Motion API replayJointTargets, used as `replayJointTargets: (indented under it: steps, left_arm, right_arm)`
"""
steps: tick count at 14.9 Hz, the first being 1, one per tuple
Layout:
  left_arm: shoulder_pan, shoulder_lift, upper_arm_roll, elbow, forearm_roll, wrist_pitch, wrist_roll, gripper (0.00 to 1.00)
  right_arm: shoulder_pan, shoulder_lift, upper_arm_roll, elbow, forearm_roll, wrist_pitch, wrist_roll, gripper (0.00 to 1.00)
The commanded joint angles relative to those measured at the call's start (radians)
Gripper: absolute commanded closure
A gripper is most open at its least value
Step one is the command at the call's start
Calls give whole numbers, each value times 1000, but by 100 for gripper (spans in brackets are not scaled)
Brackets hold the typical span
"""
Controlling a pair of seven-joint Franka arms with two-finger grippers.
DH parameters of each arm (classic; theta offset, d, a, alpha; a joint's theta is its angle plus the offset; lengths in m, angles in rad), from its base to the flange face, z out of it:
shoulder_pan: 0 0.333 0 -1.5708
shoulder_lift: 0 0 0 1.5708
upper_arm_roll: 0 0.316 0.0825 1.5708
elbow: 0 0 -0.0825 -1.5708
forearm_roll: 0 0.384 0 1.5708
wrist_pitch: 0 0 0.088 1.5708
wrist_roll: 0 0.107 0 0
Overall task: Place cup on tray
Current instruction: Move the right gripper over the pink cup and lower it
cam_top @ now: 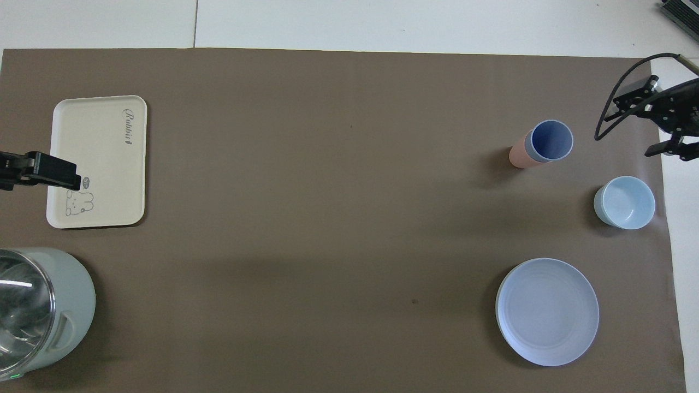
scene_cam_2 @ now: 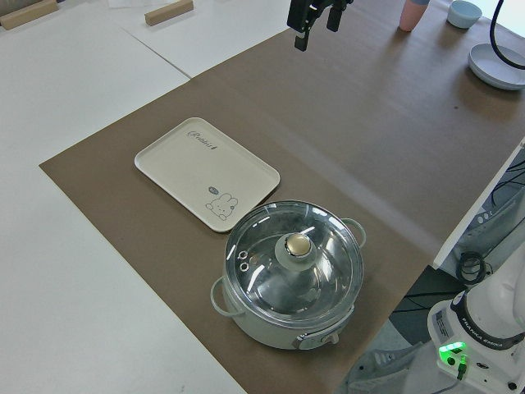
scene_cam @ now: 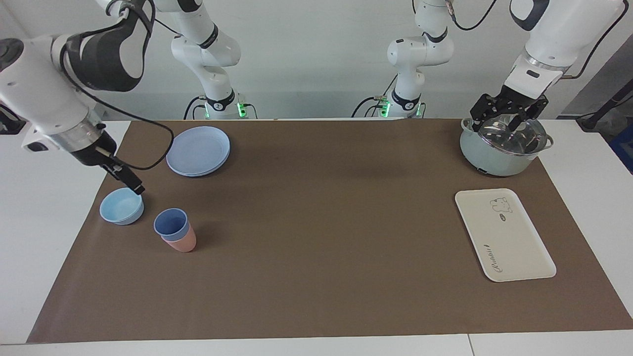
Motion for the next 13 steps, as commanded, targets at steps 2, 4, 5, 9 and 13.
replayJointTargets:
  steps: [2, 4, 5, 9, 13]
  left_arm:
    - [9, -12, -7, -14, 16, -6, -4, 0]
    - [9, -12, -7, -14, 16, -5, -4, 0]
    - [9, -12, -7, -14, 16, -6, -4, 0]
    - [9, -12, -7, -14, 16, -6, -4, 0]
    - [9, -12, -7, -14, 16, -6, -4, 0]
  right_arm:
    - [-33, 183, 10, 168, 73, 22, 176, 2]
    - [-49, 237, 10, 179, 113, 36, 182, 2]
    - [-57, 263, 10, 182, 136, 41, 182, 2]
    - [-69, 389, 13, 239, 166, 28, 228, 0]
    - [-68, 409, 15, 192, 243, 39, 247, 0]
